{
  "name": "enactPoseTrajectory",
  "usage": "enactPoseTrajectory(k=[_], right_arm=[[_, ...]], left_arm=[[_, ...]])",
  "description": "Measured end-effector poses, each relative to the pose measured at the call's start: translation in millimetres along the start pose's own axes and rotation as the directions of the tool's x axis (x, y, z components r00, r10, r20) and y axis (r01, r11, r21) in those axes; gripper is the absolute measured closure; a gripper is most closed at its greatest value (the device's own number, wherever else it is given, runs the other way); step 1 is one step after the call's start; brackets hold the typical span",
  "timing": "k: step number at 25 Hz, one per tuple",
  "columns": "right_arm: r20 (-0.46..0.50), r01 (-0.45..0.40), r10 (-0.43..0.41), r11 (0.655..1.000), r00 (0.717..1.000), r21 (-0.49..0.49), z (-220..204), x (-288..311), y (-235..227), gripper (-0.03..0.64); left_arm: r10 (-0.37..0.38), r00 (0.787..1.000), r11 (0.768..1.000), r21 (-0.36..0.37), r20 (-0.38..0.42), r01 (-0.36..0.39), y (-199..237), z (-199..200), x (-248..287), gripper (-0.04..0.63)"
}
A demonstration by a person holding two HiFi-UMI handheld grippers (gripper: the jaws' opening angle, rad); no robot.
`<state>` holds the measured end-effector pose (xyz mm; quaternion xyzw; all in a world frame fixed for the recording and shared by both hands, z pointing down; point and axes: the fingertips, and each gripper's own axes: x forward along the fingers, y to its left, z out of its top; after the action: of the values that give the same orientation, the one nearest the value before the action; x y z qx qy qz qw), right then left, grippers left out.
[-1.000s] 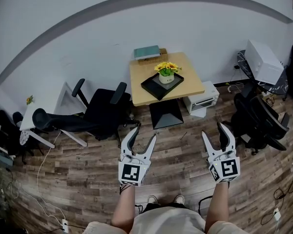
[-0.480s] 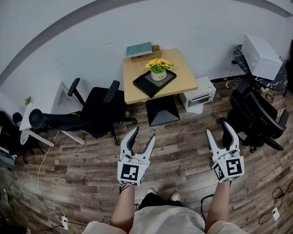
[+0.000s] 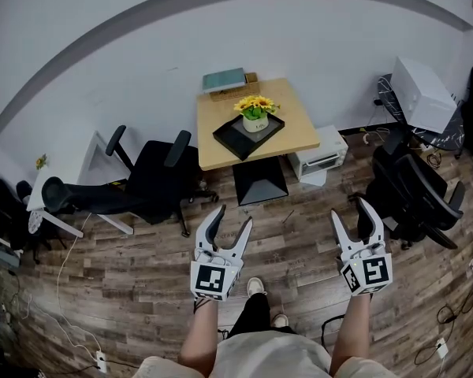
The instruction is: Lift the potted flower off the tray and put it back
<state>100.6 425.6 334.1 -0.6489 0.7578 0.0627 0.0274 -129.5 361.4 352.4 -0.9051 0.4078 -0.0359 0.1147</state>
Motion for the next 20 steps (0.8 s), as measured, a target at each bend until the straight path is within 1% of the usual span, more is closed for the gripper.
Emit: enactPoseTrajectory(k=[4, 10, 16, 20], right_arm=[[-0.007, -0.002, 0.002, 1.0, 1.0, -0.021, -1, 23, 0, 0.359], [-0.017, -0.019, 0.018, 0.999, 1.0, -0.034, -2, 74, 4, 0.359], [-0.033, -0.05, 0.048, 0.997, 0.998, -0.057, -6, 133, 17, 0.359], [-0.049, -0.072, 0.069, 0.995, 0.996, -0.071, -12, 172, 28, 0.359]], left_arm=[[0.002, 1.0, 1.0, -0.009, 0.012, -0.002, 18, -5, 15, 0.356], [0.014, 1.0, 0.999, -0.032, 0.016, -0.013, 56, -16, 44, 0.356], [0.021, 1.0, 0.999, -0.046, 0.014, -0.02, 98, -29, 71, 0.356], [0.041, 0.999, 0.998, -0.056, 0.016, -0.04, 130, -39, 85, 0.356]])
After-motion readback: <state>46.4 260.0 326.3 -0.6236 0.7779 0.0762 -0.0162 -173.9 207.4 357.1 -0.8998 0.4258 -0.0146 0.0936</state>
